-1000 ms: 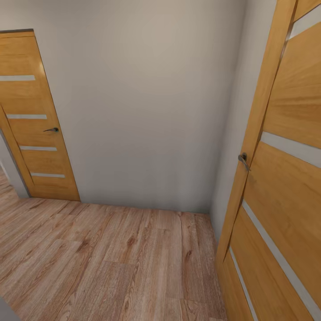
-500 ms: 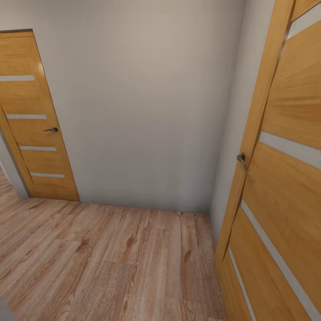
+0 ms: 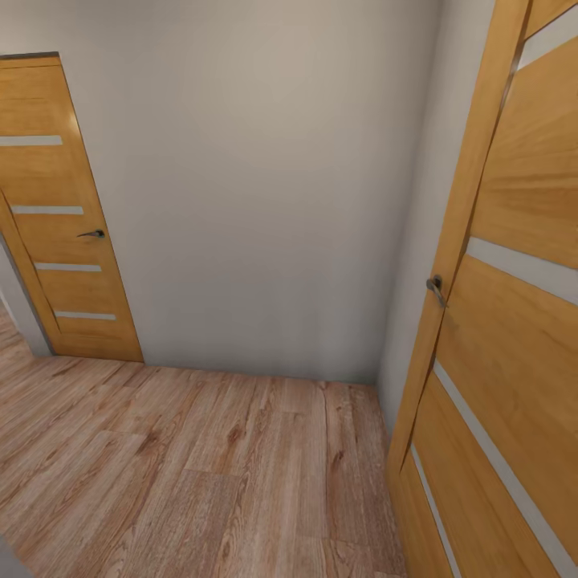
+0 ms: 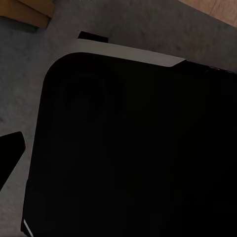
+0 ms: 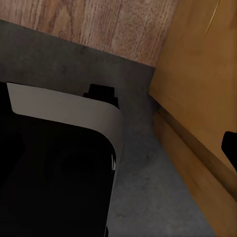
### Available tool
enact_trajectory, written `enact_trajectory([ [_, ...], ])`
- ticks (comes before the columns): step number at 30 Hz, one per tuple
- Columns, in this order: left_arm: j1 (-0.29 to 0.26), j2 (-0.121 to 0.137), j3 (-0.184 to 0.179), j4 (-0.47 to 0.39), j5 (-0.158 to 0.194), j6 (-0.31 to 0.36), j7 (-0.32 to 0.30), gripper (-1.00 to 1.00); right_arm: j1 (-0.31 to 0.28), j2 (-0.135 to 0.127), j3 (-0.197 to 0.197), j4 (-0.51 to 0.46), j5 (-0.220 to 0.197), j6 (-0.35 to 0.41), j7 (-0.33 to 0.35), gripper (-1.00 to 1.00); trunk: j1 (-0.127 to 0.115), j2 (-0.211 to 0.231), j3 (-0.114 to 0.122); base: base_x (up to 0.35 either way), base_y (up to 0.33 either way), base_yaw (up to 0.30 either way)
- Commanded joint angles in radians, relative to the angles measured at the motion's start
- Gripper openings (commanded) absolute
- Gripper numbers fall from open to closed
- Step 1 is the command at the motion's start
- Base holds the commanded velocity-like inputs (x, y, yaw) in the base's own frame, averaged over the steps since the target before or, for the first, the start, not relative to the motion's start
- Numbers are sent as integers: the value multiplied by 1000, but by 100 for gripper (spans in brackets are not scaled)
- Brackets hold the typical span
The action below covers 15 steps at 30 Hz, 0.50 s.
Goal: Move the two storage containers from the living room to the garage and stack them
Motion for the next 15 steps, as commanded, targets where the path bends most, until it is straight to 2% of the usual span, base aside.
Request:
enact_trajectory([
  [1,0,0,2,0,5,-2,0,100,-1,0,8,1,-10,1,3,100,0,-1,-1,6,0,0],
  [5,0,1,2,2,5,-2,-1,100,-1,0,8,1,-10,1,3,100,0,-1,-1,170,0,0],
  [15,0,1,2,2,6,-2,-1,100,-1,0,8,1,-10,1,3,100,0,-1,-1,310,0,0],
])
